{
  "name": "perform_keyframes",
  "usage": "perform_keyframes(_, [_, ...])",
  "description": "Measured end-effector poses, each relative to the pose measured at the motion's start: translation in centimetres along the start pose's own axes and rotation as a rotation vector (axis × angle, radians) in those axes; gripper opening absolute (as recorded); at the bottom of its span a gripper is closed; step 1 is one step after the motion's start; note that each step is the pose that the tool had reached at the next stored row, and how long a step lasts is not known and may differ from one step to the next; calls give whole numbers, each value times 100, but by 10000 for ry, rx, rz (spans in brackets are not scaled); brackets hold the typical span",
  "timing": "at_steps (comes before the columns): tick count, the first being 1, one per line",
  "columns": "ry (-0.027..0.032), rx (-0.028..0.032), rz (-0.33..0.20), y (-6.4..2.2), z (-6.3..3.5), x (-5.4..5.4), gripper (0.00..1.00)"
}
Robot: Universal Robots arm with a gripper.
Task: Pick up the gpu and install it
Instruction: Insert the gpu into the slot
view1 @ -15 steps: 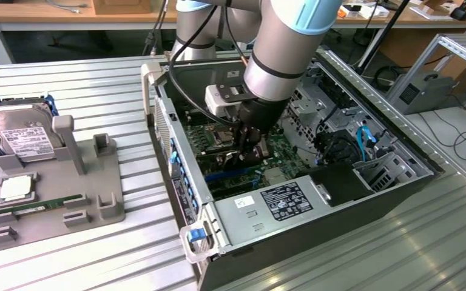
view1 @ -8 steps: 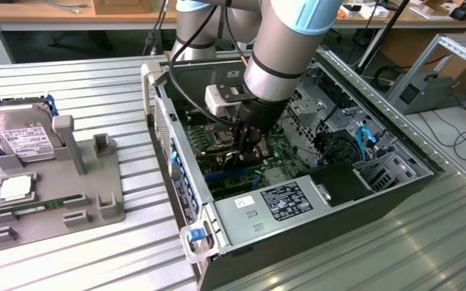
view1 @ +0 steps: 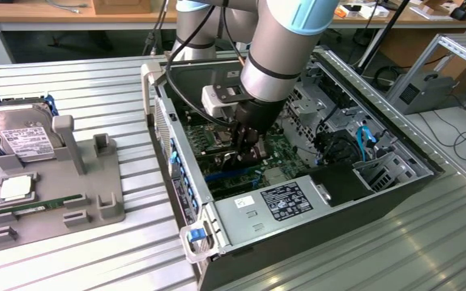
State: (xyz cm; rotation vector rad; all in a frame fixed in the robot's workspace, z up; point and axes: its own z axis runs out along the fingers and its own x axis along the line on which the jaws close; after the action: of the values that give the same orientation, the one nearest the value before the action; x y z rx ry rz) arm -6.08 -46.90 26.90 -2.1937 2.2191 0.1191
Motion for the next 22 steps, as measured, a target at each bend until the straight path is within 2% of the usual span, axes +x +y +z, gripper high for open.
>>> perform_keyframes(22, [-3, 6, 80, 6, 37, -53, 27])
